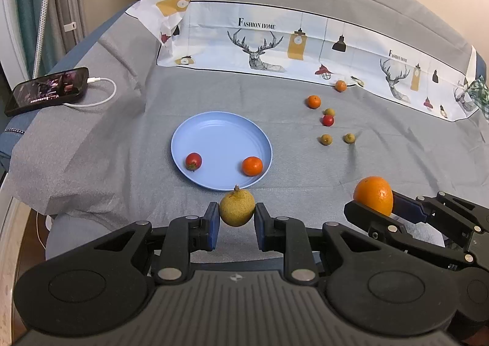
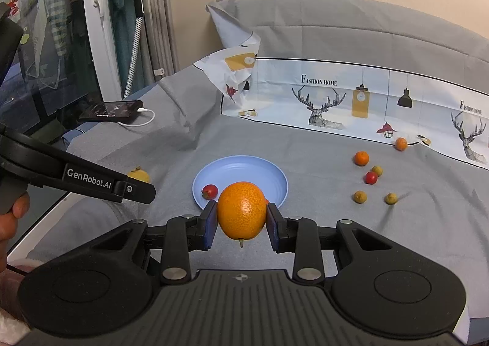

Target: Organize fruits

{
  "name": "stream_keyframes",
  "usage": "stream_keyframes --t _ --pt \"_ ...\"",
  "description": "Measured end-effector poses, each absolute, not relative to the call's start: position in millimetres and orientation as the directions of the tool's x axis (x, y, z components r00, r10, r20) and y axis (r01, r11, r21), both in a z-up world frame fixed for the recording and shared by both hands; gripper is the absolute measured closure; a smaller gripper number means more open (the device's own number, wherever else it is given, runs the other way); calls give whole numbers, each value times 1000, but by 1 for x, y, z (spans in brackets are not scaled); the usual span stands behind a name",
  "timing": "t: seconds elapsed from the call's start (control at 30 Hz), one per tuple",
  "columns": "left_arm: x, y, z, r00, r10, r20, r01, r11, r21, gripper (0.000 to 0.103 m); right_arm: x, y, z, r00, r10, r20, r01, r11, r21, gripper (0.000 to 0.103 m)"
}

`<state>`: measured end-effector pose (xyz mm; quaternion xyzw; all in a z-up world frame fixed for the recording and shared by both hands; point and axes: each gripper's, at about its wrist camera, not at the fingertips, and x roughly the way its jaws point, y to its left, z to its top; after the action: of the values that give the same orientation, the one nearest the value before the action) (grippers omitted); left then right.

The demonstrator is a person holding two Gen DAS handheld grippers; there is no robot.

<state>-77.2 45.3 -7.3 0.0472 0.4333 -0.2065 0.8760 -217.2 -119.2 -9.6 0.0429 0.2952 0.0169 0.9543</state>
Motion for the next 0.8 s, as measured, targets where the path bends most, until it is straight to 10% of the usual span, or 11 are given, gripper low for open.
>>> stream_keyframes --t 0.8 --pt "-60 46 -18 517 -311 -797 378 919 -113 77 -202 -117 -20 789 64 -611 -5 995 98 68"
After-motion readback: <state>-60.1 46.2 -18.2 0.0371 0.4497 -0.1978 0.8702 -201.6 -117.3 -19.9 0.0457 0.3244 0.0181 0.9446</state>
